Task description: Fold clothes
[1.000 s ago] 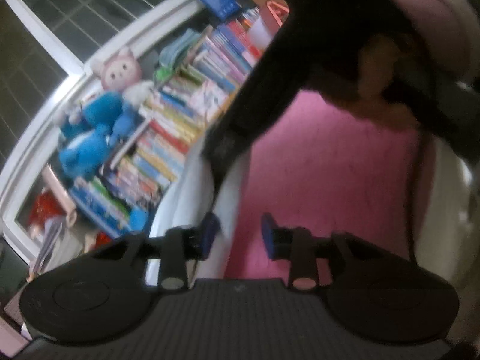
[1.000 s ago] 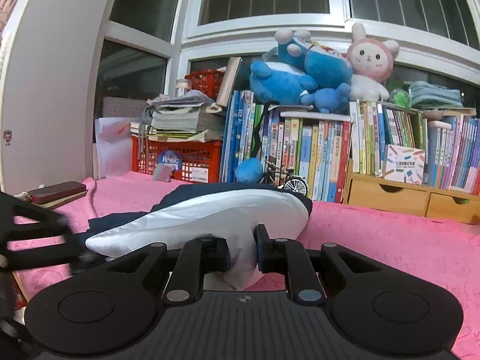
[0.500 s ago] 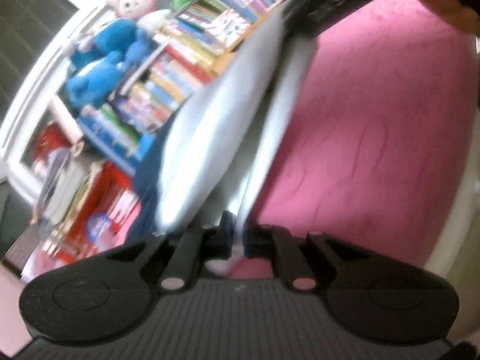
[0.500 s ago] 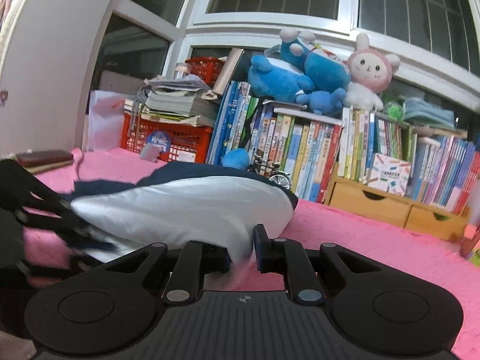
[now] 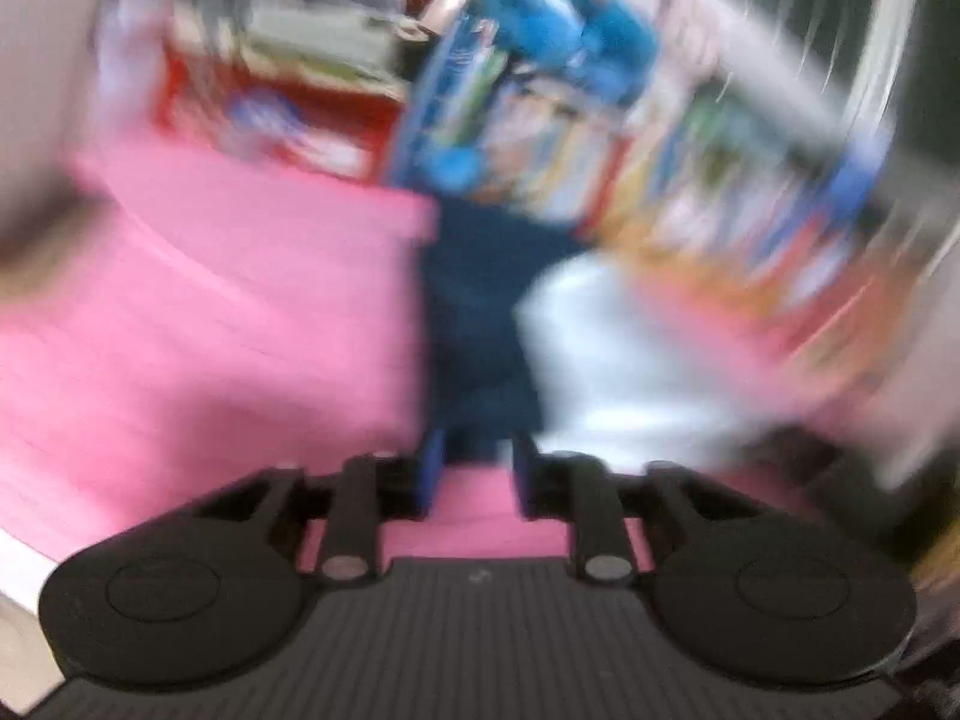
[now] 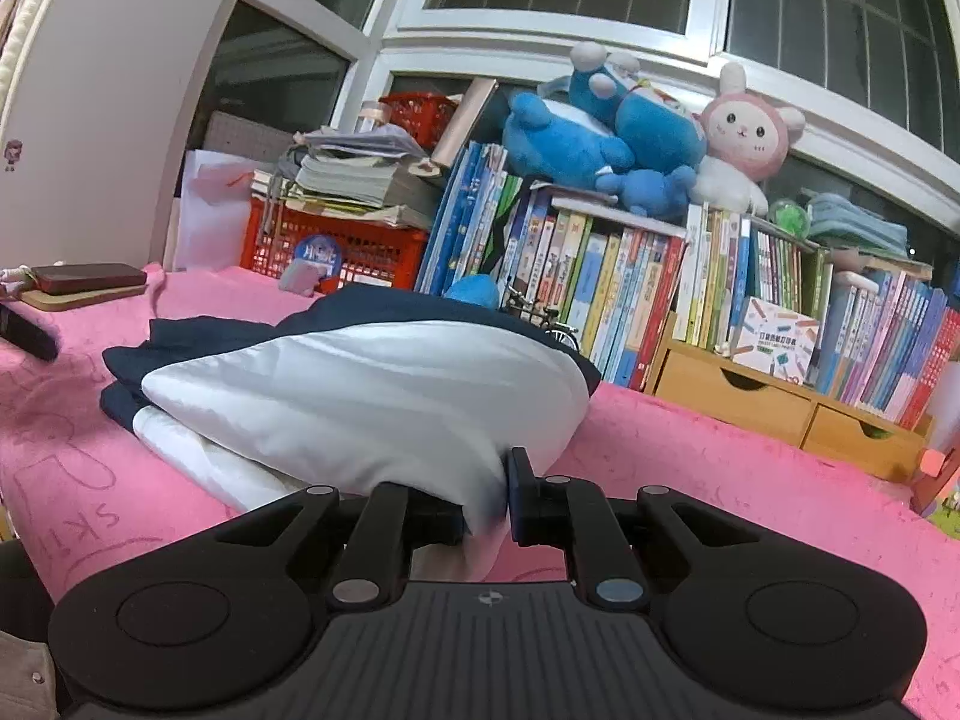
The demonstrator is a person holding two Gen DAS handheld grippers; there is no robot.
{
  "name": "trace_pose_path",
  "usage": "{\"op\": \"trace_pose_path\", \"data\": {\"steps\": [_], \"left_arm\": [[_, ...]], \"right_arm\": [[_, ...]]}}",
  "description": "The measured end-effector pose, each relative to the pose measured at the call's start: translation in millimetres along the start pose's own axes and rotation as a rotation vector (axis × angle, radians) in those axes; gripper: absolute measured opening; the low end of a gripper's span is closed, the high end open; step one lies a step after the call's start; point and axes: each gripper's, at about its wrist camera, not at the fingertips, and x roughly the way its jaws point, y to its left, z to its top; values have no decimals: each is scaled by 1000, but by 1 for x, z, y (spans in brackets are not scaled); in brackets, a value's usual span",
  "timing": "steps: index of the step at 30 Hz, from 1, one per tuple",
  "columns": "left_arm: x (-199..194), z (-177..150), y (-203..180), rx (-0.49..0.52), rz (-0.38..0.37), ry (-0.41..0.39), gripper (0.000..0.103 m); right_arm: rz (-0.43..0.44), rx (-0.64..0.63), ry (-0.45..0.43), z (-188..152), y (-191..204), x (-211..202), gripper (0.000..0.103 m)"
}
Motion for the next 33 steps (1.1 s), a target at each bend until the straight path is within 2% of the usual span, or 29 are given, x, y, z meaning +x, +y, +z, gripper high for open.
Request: {"op": "trace_pose_path", "data": {"steps": [2,7,9,15,17,18,19,21,23,24,25,26,27,28,29,30,33], "left_arm": [[14,0,-7,-44,-68,10,38],[60,-6,-13,-154,-135,52,42],[68,-8,-9,-204,-128,36,42],[86,-13,5,-347,-84,-22,51],[80,-13,9,-383,-48,-79,47],[76,-12,13,-397,-35,-105,32],[73,-12,16,-408,-36,-118,29],[66,-12,24,-431,-38,-143,30],[64,-12,30,-449,-44,-156,44],[67,-11,32,-454,-52,-146,60],[72,-10,34,-460,-56,-142,69],[78,-8,36,-468,-57,-147,69],[84,-6,37,-472,-55,-150,64],[86,-3,36,-456,-35,-152,35],[86,-1,34,-429,-3,-157,15],[85,2,31,-402,29,-161,7],[69,4,21,-292,79,-231,7]], "right_arm": [[-2,7,2,0,-1,0,15],[-6,20,0,-1,-1,0,15],[-8,28,-2,-1,-2,0,15],[-6,50,-10,-2,-4,0,16],[-6,52,-7,-3,-4,0,16],[-7,57,-4,-4,-5,0,16],[-7,63,0,-5,-6,0,16],[-7,74,6,-7,-7,0,17],[-4,82,10,-9,-6,0,17],[-2,86,12,-9,-6,1,17],[-1,89,13,-10,-6,1,18],[1,91,14,-11,-6,1,18],[2,90,14,-11,-5,1,19],[2,90,14,-11,-5,1,19],[-1,90,15,-11,-5,1,19],[-2,89,17,-11,-5,1,20],[2,101,34,-14,-6,0,29]]}}
